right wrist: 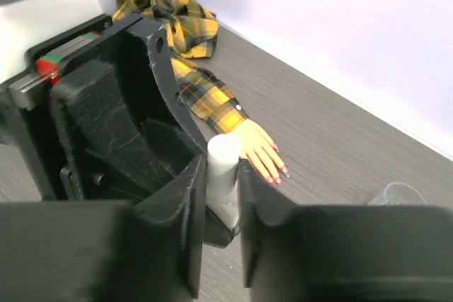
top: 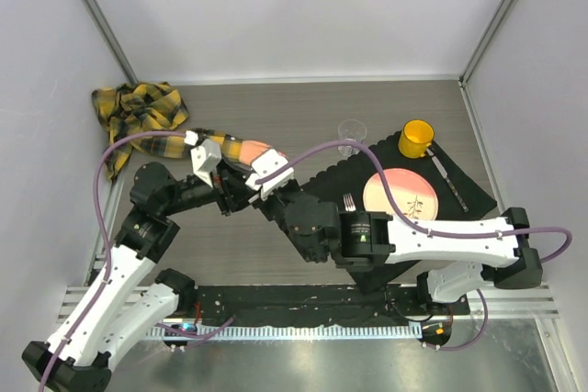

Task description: Paint the nails

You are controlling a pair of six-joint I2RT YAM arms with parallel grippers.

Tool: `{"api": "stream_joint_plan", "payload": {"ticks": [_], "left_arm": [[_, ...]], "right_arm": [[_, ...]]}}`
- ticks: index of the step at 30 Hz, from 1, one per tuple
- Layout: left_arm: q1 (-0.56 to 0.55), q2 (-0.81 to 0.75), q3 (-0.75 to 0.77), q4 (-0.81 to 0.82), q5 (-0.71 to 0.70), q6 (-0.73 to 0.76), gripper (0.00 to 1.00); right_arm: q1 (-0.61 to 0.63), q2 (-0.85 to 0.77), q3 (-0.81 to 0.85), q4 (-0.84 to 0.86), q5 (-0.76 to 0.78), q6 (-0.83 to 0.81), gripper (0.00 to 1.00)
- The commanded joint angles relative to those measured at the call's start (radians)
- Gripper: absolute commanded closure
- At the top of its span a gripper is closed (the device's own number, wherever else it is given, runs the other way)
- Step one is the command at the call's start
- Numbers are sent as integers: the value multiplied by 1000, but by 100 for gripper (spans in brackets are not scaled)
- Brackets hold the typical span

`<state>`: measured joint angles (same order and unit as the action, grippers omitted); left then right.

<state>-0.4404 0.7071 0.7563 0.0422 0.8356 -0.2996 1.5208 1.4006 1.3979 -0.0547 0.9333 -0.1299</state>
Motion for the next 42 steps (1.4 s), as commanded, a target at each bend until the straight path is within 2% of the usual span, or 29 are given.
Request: {"api": "stream_joint_plan", "payload": {"ticks": [1,2,5,9,12,16,22,27,42], "left_arm": [[28,12,35,1,-109,25,100],[28,14,37,4,-98,21,100],[28,22,35,22,-56,5,100],[26,29,34,44,-12,-15,100],[28,37,32,53,5,-24,100],[26,49,35,48,10,-27,100],[28,52,35,47,2,-26,100],[26,51,35,48,5,-24,100],[26,55,37,47,16,-27,100]], "right_arm": [[-33,-87,38,-100,-153,31,62],[-89,-119,39,-146,-323,88,54],[-187,-172,50,-204,-630,163,46],[-327,-216,32,-214,-844,242,46],[-369,-197,71,-252,-977,269,46],[-381,-115,183,-400,-982,273,46],[-381,-19,294,-522,-889,280,47],[-379,-5,305,-522,-878,273,56],[-379,57,346,-510,-823,245,57]]}}
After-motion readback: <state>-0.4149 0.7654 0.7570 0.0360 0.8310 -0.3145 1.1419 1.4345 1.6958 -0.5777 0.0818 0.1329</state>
